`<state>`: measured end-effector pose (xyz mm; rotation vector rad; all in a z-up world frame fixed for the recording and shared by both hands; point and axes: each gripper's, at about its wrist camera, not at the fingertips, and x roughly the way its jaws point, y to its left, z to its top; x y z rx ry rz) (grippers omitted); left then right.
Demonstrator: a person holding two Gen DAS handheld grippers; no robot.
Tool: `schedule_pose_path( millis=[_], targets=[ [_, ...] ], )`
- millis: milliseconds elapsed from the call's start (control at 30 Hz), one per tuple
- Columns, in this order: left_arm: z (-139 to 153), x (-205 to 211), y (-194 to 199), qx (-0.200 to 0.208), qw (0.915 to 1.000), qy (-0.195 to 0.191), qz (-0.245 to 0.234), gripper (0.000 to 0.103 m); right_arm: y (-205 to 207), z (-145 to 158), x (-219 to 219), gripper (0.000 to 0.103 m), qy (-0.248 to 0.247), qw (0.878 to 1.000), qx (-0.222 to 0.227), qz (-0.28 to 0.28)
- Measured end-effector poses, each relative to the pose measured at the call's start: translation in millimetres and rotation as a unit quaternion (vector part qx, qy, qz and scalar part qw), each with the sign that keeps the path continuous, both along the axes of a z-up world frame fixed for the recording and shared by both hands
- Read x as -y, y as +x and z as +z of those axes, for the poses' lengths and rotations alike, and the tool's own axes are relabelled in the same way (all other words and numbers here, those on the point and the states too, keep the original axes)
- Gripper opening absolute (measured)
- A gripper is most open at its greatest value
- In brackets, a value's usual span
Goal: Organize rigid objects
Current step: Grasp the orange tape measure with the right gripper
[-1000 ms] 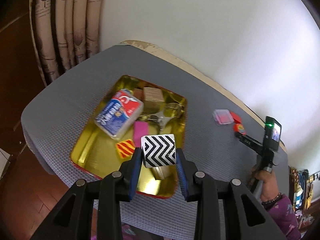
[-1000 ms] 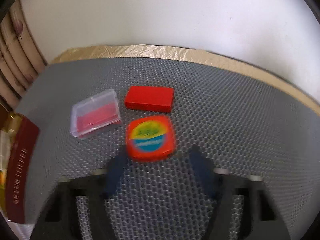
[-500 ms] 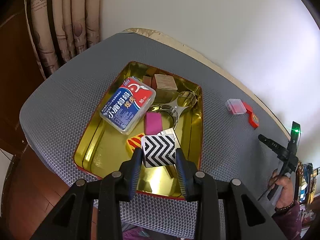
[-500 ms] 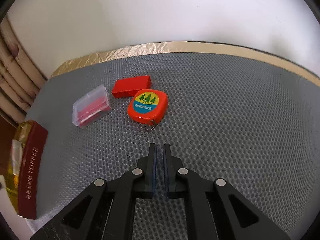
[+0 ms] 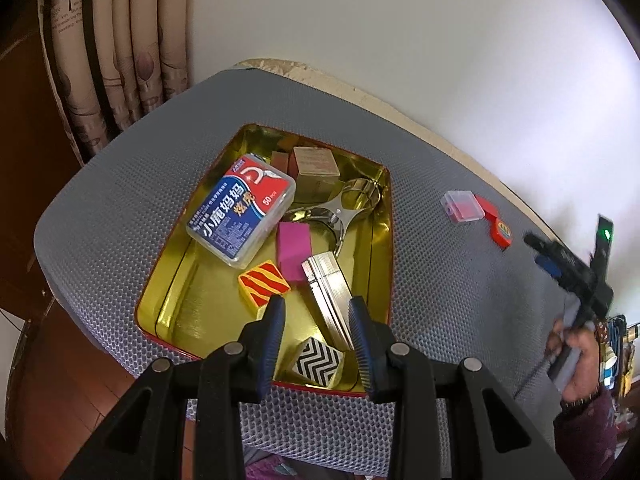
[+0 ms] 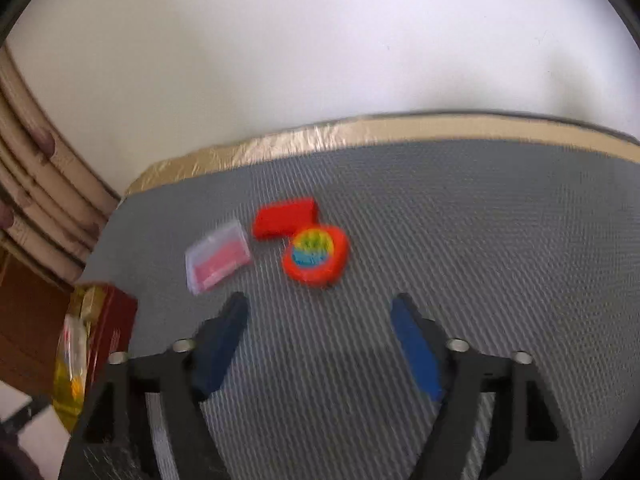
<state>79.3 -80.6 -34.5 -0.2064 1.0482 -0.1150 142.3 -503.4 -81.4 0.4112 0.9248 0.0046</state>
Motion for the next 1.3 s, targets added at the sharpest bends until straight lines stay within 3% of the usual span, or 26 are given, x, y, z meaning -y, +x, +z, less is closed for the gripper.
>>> schedule_pose_path(
  millis=[200,267,300,400,433,467,500,633,767,833,867,1067,1133,1200,1300],
  targets=[
    [2,-8,3,0.001,1.0000,-0.002,0.010,0.033,37,-22,-15,0.072,-0.016,0.999,-0.042,-0.019],
    [3,-12,3,0.003,0.9999,0.002,0.013,0.033,42,-29,-20,0.058,-0.026,0.998,-0.048,-0.023],
    [4,-14,3,0.004,0.9999,0.002,0.015,0.033,44,-33,-21,0.044,-0.026,0.998,-0.056,-0.021],
    [4,-21,2,0.007,0.9997,0.003,0.023,0.033,44,-34,-27,0.040,-0.036,0.998,-0.055,-0.013],
    [4,-23,1,0.008,0.9996,0.004,0.026,0.033,41,-30,-28,0.028,-0.050,0.998,-0.047,-0.014],
    [4,-26,1,0.010,0.9995,0.005,0.028,0.033,39,-26,-28,0.023,-0.054,0.998,-0.042,-0.013],
    [4,-27,0,0.010,0.9995,0.007,0.029,0.033,36,-21,-27,0.007,-0.058,0.997,-0.041,-0.013],
    [0,-36,-3,0.011,0.9990,0.004,0.042,0.033,25,-11,-21,0.008,-0.065,0.997,-0.040,-0.013],
    [-3,-41,-7,0.009,0.9989,-0.004,0.046,0.033,21,-16,-4,0.014,-0.031,0.998,-0.038,-0.036],
    [-4,-40,-9,0.010,0.9990,-0.002,0.044,0.033,21,-18,1,0.066,0.004,0.998,-0.040,-0.050],
    [-4,-39,-10,0.011,0.9990,-0.003,0.044,0.033,21,-17,1,0.070,0.007,0.998,-0.035,-0.056],
    [-9,-38,-9,0.006,0.9991,-0.011,0.039,0.033,49,-20,-29,0.070,-0.026,0.996,-0.055,-0.057],
    [-11,-36,-9,0.005,0.9993,-0.010,0.035,0.033,62,-30,-42,0.064,-0.066,0.993,-0.070,-0.062],
    [-13,-36,-9,0.003,0.9994,-0.013,0.033,0.033,75,-43,-52,0.065,-0.056,0.993,-0.092,-0.053],
    [-15,-38,-8,0.001,0.9992,-0.020,0.034,0.033,83,-44,-72,0.063,-0.121,0.988,-0.091,-0.032]
  ],
)
